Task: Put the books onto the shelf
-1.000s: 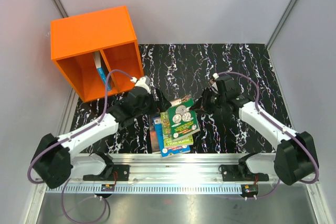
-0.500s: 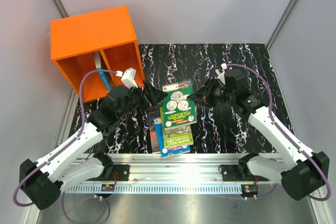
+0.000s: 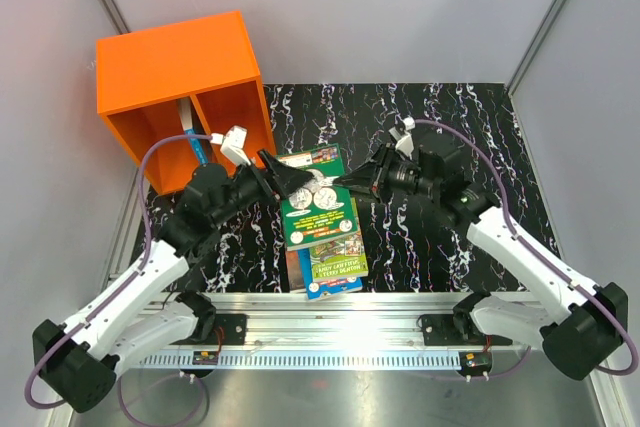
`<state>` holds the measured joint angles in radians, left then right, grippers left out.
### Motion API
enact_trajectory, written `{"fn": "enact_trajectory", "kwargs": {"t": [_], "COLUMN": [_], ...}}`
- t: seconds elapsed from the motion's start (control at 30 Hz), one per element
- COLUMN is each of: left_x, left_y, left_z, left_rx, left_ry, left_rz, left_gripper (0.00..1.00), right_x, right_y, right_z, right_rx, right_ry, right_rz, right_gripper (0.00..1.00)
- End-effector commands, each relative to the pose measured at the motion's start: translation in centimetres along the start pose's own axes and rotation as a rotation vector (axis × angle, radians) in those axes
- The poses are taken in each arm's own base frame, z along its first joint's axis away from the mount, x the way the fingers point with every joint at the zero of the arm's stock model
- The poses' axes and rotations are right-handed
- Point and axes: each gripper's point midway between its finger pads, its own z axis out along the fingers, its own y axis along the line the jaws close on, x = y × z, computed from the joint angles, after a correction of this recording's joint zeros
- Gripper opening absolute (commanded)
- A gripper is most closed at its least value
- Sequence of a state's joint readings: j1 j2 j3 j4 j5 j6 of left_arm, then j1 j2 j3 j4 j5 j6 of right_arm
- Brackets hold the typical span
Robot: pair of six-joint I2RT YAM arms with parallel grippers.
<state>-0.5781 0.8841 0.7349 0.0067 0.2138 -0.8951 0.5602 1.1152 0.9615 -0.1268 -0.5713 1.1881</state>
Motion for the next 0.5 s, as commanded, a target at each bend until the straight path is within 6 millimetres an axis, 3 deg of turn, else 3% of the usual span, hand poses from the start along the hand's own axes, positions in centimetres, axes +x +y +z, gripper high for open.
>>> {"fn": "enact_trajectory", "kwargs": {"t": [0.0, 0.03, 0.07, 0.13, 0.2, 0.27, 0.43, 0.47], "left_x": [-2.0, -2.2, -2.9, -2.5, -3.1, -2.7, -1.4, -1.2], "left_y": [-3.1, -3.2, -3.4, -3.1, -3.4, -2.8, -2.2, -1.6], "left_z": [-1.1, -1.3, -1.5, -1.9, -2.4, -2.8, -4.2, -4.4], "left_rx": [0.101, 0.097, 0.104, 0.085, 0.074, 0.037, -0.002, -0.029], "left_ry": [-0.020, -0.018, -0.033, 0.004, 0.010, 0.046, 0.142, 0.153], "left_rz": [0.021, 0.019, 0.023, 0.027, 0.066, 0.084, 0.187, 0.199], "left_gripper": [0.75, 0.62, 0.57, 0.42, 0.15, 0.00, 0.00, 0.00], "right_x": [1.5, 1.8, 2.3, 2.4, 2.6, 2.5, 1.9, 1.9], "right_y": [3.8, 3.2, 3.1, 2.4, 2.1, 1.6, 1.6, 0.8], "right_z": [-0.3, -0.2, 0.0, 0.3, 0.7, 1.0, 1.9, 2.4], "right_rx": [-0.149, -0.139, -0.140, -0.126, -0.121, -0.109, -0.093, -0.058], "right_ry": [0.039, 0.044, 0.051, 0.044, 0.044, 0.037, 0.034, 0.045], "right_rz": [-0.043, -0.034, -0.036, -0.026, -0.026, -0.029, -0.048, -0.049], "right_gripper": [0.00, 0.00, 0.00, 0.00, 0.00, 0.00, 0.00, 0.00]}}
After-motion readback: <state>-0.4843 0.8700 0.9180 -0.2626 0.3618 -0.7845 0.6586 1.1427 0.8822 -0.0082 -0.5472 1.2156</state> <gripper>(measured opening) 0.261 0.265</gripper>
